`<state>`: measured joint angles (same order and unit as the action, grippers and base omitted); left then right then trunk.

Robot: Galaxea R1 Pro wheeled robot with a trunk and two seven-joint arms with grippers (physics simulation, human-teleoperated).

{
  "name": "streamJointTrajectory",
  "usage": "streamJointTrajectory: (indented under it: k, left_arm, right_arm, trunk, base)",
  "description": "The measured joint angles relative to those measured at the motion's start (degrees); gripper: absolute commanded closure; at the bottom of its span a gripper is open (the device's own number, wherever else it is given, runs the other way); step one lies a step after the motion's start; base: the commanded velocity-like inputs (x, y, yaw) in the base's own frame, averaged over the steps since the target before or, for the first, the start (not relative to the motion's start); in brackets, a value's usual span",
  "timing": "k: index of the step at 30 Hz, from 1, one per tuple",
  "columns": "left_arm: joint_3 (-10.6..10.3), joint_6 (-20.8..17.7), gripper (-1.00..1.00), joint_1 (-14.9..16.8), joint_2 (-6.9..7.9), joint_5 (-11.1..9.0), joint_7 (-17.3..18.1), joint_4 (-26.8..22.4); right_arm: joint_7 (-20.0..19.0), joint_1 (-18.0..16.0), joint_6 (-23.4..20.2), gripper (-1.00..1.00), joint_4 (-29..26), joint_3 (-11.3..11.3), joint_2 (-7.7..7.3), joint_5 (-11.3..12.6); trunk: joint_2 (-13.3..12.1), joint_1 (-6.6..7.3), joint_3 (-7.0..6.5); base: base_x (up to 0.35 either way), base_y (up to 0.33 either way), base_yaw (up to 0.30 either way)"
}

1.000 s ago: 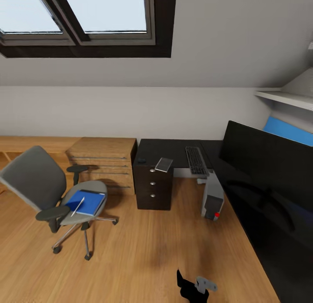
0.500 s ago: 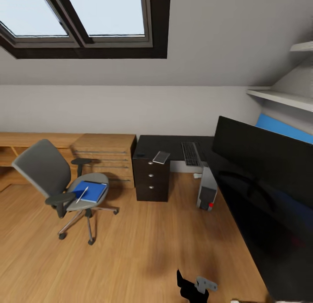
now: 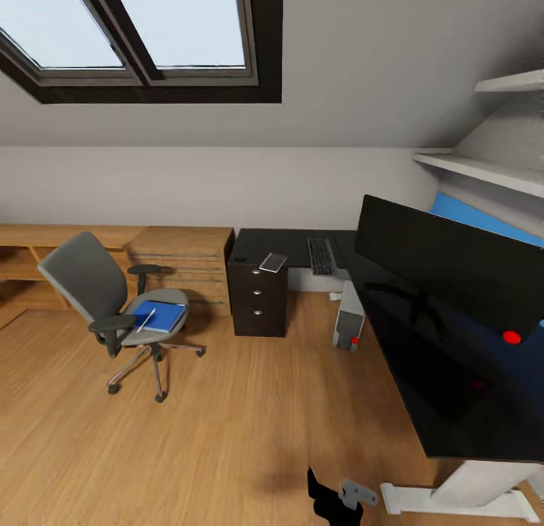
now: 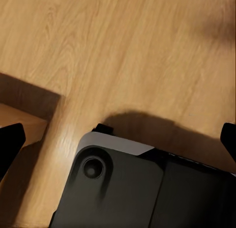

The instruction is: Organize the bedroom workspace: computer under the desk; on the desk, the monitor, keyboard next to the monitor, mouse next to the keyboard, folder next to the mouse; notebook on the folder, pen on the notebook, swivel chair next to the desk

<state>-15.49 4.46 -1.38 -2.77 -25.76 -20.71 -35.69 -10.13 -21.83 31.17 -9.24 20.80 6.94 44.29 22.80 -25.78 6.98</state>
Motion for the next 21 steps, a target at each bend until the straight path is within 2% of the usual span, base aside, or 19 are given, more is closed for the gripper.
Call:
streamJointTrajectory:
  k: [6, 14, 21]
  left_arm:
    - [0.0, 0.0, -1.0, 0.0, 0.01, 0.0, 0.0, 0.0]
    - [0.0, 0.1, -1.0, 0.0, 0.01, 0.0, 0.0, 0.0]
    - [0.3, 0.1, -1.0, 0.0, 0.11, -0.1, 0.0, 0.0]
  right_arm:
    - [0.0, 0.0, 0.0, -1.0, 0.0, -0.1, -0.05, 0.0]
    - [-0.1, 0.0, 0.0, -1.0, 0.0, -0.1, -0.15, 0.0]
    - [0.0, 0.0, 0.0, -1.0, 0.0, -0.1, -0.06, 0.0]
  trunk:
    - [0.0, 0.0, 0.0]
    - [0.0, 0.0, 0.0]
    - [0.0, 0.03, 0.0]
  base:
    - [-0.342, -0.135, -0.035]
    - [-0.333, -0.134, -0.2]
    - [-0.119, -0.049, -0.074]
